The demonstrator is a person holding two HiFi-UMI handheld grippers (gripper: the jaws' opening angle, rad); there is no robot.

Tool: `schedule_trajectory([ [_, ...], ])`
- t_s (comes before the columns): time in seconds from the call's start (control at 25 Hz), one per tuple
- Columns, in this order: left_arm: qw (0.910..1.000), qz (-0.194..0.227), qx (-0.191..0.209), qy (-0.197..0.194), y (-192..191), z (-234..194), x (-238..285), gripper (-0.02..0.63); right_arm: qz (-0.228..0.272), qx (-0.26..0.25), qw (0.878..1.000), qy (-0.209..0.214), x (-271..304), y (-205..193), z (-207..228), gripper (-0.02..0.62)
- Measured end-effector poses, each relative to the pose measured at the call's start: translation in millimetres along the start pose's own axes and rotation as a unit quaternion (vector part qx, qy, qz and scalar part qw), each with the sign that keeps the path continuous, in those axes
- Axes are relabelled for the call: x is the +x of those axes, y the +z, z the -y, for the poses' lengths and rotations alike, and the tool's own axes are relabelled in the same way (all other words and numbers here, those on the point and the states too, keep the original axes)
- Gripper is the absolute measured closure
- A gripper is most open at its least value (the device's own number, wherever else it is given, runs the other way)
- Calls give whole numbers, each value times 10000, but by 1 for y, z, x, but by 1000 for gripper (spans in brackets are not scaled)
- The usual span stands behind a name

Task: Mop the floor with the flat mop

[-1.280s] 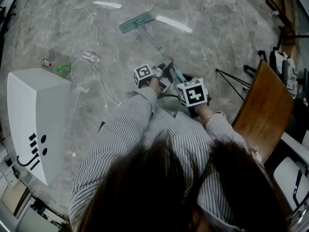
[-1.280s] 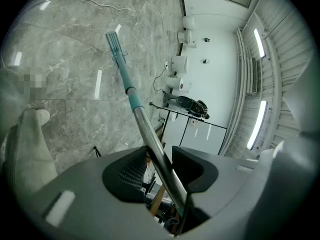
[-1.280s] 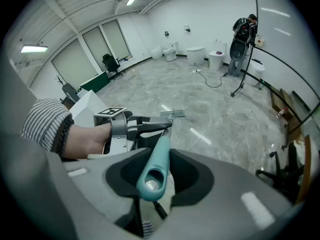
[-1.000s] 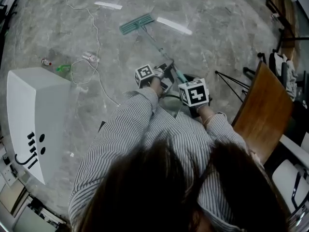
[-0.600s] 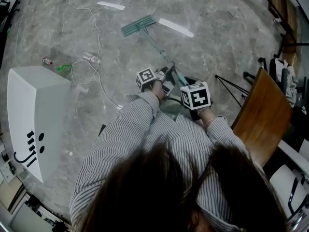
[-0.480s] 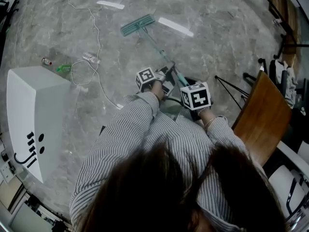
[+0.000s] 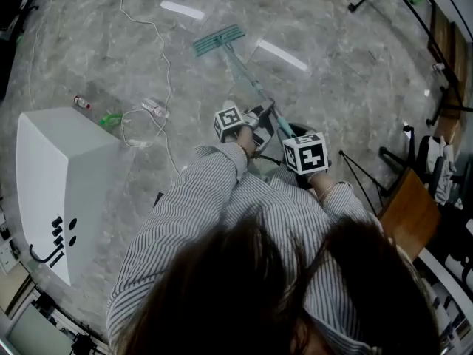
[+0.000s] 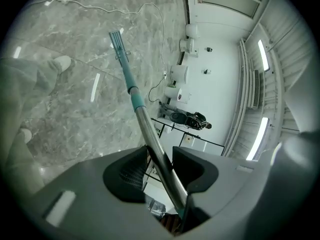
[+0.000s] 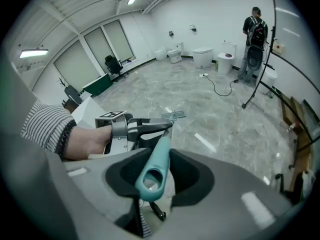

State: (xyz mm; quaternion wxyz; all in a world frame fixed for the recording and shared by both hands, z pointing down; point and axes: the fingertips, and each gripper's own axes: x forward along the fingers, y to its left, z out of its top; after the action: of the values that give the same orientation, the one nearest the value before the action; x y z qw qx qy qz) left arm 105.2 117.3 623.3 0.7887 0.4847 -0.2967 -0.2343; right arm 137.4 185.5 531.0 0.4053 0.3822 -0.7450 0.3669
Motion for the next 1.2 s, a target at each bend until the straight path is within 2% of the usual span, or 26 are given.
schedule_trajectory([
  [0.24,9997,-192,107,-111,118,73,29,433,179,101,9998,-72,42,139,-9,480],
  [0.56,9974,569,-55,-441,280,150,70,433,400,51,9992,-59,116,308,-13,480],
  [0.76,9961,712,-48,-513,381,186,104,433,509,-32,9987,0,171,405,-6,480],
  [0.88,9967,714,61,-382,442,210,128,433,489,-52,9988,82,203,464,2,480],
  [1.04,9975,625,315,121,516,238,152,434,305,55,9994,151,245,534,5,480],
  [1.2,9959,880,197,63,589,266,167,436,170,-68,9996,207,283,604,0,480],
])
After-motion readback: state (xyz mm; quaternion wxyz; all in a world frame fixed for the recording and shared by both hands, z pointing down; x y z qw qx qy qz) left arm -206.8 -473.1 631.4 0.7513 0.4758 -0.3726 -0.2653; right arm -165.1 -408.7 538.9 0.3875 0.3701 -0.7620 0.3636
